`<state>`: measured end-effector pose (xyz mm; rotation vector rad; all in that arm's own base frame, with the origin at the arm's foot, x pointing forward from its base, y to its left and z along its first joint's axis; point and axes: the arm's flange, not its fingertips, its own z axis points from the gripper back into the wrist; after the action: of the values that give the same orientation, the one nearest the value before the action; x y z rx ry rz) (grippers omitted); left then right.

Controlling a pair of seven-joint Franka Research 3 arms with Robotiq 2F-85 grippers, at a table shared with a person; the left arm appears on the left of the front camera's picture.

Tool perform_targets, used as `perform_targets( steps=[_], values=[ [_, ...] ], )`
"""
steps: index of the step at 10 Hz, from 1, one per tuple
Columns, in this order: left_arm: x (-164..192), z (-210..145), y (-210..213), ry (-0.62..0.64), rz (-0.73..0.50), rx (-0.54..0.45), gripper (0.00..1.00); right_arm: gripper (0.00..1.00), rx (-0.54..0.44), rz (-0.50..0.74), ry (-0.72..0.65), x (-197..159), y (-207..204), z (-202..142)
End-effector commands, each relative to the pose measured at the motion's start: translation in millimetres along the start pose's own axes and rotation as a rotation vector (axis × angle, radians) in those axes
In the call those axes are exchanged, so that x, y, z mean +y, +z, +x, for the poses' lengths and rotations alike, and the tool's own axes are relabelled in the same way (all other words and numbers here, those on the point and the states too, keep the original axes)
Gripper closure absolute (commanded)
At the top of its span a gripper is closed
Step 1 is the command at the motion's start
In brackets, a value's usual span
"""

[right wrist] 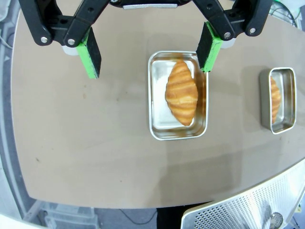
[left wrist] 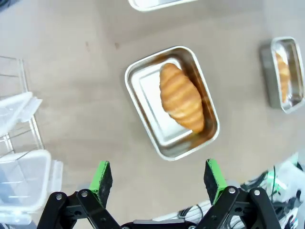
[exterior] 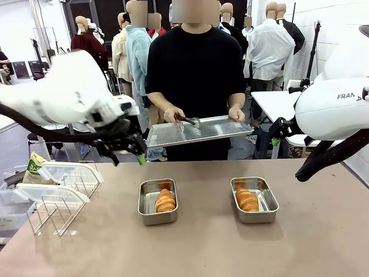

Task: Place the bread in airtight containers.
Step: Pick up one Airtight Container lid and hand it to the human.

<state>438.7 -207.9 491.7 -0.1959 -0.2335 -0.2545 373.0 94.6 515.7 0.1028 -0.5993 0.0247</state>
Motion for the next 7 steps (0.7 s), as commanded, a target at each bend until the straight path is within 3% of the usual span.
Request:
perform_targets(
  steps=[1,3,7],
  values=[
    [23.3,-34.6,34.9,-0.103,-0.037,-0.044,0.0,0.0,-0.003,0.001,0.0,0.9,-0.5,0.2],
    [32.7,-48.4,57.1,-0.122,-0.071,-0.121,0.0,0.0,-0.003,0.001,0.0,0.9,-0.5,0.2],
    [33.7,-49.4,56.1,-0.125,-0.123,-0.124,0.0,0.0,-0.003,0.001,0.0,0.9,-0.5,0.2]
  ],
)
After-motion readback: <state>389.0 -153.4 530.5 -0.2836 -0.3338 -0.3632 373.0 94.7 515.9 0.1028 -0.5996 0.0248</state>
